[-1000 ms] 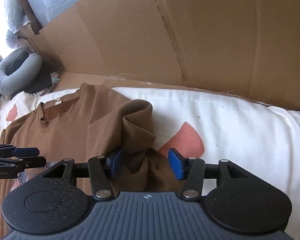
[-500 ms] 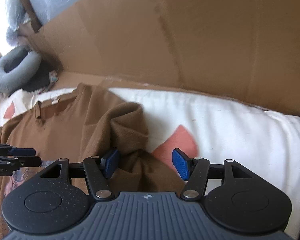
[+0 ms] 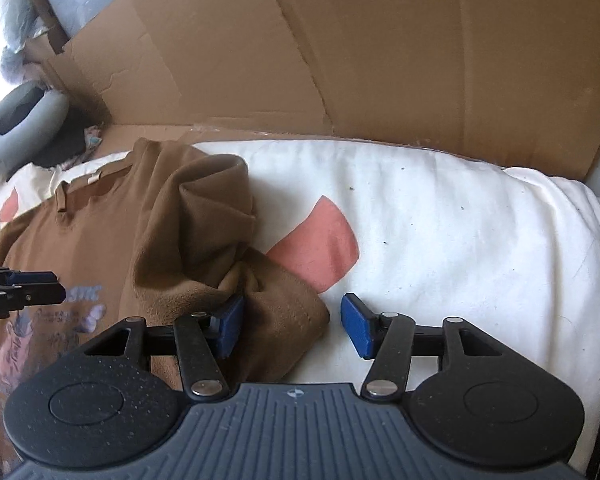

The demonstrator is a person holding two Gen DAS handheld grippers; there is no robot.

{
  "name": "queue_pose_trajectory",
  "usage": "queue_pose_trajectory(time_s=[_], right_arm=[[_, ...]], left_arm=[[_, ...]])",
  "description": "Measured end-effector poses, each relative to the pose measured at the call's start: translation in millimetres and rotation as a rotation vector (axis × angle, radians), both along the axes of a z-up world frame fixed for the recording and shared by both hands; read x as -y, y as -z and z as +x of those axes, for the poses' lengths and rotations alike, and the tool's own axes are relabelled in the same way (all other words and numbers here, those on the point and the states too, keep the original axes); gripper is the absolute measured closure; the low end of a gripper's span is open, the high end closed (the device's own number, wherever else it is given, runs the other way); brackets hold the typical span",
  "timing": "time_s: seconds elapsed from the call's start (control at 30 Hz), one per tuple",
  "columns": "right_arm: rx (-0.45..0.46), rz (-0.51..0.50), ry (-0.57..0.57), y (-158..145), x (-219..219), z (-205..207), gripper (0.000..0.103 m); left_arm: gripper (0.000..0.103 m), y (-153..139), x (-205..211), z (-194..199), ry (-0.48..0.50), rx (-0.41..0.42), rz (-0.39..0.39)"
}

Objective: Fold clothes
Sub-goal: 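Grasp the T-shirt edge with the right tool and lift it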

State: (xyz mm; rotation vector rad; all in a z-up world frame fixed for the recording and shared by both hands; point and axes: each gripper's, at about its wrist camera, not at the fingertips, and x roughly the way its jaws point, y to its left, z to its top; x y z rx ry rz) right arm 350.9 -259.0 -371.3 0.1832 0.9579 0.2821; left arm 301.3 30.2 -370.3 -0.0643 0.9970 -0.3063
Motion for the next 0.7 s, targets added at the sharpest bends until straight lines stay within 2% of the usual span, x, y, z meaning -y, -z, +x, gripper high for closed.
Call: queue_pose_trajectory(time_s=[0.1, 0.17, 0.2, 0.23, 0.3, 0.7], right_arm=[[0.000, -0.021, -0.030, 0, -5, 0, 0.053], [-0.003, -0.034, -0.056, 0, -8, 1, 0.082], [-0.007, -0.033, -0.065, -1, -8, 1, 0.088], [-0.016, -0.019, -0.067, -4, -6, 1, 0.099], [-0.020, -0.007, -0.067, -10, -3, 1, 0.100], [0.121, -0.119, 0.007, -79, 25, -17, 0.100]], left_arm=[[0.046, 2, 2, 0, 0.003, 0.001, 0.005], [0.045, 2, 4, 0, 0.003, 0.003, 0.005], [0.045, 2, 5, 0, 0.005, 0.004, 0.003], [0.045, 2, 7, 1, 0.007, 0.004, 0.000], [0.045, 1, 9, 1, 0.012, 0.006, -0.005], [0.045, -3, 16, -3, 0.018, 0.013, -0.026]])
